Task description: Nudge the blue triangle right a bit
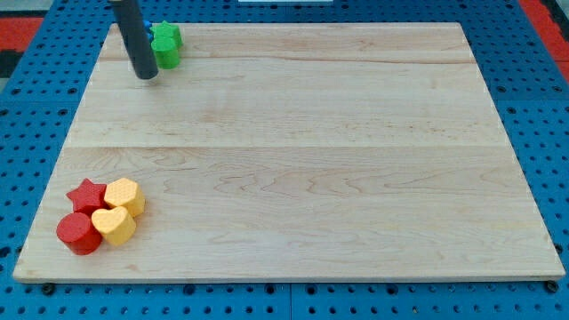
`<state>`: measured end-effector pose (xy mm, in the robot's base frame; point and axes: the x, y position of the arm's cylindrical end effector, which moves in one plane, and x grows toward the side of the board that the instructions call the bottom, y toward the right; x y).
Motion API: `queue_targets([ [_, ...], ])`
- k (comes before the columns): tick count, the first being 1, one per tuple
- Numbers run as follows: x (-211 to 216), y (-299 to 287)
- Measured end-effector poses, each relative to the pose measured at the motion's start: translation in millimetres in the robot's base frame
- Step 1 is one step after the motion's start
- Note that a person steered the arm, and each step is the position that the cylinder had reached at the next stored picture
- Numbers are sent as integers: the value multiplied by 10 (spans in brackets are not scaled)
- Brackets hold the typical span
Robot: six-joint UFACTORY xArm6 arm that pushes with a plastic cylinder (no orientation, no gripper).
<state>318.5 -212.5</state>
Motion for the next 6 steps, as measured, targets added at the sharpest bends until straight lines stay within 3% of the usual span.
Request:
queue_targets([
  [1, 44, -449],
  [2, -228, -915],
  [3, -650, -867],
  [4, -1007, -457],
  [6, -1175, -148],
])
